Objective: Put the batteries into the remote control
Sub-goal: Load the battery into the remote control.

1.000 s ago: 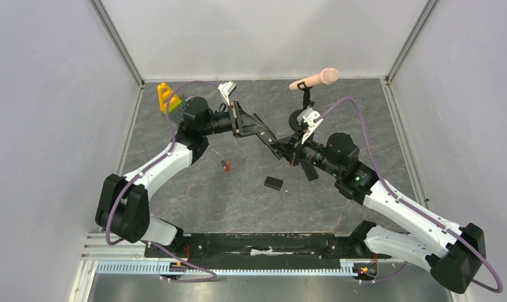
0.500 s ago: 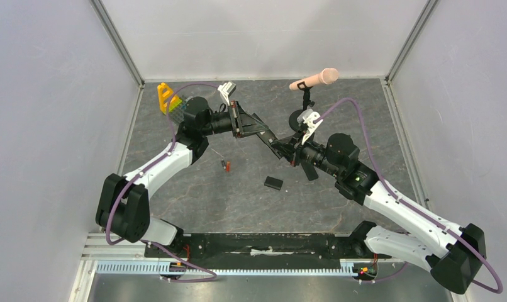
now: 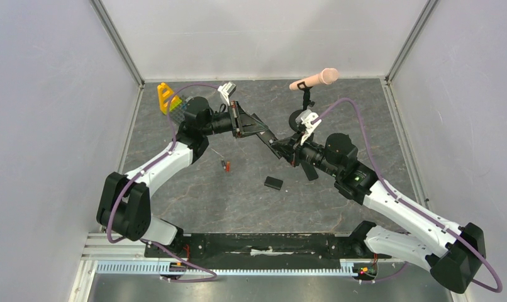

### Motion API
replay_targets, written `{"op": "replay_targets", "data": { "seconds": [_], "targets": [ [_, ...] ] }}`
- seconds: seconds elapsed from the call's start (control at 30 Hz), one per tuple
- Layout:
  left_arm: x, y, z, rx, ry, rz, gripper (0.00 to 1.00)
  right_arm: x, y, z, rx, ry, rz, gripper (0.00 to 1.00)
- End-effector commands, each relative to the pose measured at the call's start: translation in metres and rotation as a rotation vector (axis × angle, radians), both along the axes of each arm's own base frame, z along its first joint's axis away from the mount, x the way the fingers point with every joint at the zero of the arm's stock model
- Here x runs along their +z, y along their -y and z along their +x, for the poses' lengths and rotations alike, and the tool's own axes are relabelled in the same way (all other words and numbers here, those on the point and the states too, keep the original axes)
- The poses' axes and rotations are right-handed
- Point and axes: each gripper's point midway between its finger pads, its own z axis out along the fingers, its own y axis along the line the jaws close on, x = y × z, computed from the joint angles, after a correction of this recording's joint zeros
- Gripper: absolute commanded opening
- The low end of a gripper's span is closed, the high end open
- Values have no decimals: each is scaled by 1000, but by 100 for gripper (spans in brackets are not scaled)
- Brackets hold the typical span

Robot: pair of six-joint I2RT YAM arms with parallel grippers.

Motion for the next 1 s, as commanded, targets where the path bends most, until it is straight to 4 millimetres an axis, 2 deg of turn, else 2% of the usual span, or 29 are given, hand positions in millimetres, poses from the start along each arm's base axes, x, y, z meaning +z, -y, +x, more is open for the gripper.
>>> {"op": "replay_targets", "data": {
  "seconds": [0.0,0.17,0.53,0.6,0.7,0.83,0.97],
  "targets": [
    [25,-3,-1,-3,31,-57,2,-23,2,-2,10,-59,-82,9],
    [23,-3,0,-4,25,-54,2,-17,0,-1,3,-64,-64,17],
    [13,-3,0,-1,21,-30,2,24,-1,3,-28,-49,23,43],
    [11,-4,1,2,21,-23,2,34,2,4,-46,-45,47,51],
    [9,-4,2,8,23,-14,2,49,9,6,-89,-47,88,69],
    [9,-5,3,17,25,-13,2,65,19,11,-176,-91,179,83],
    [13,-6,5,44,38,-17,2,51,33,20,-342,-298,282,95]
  ]
}}
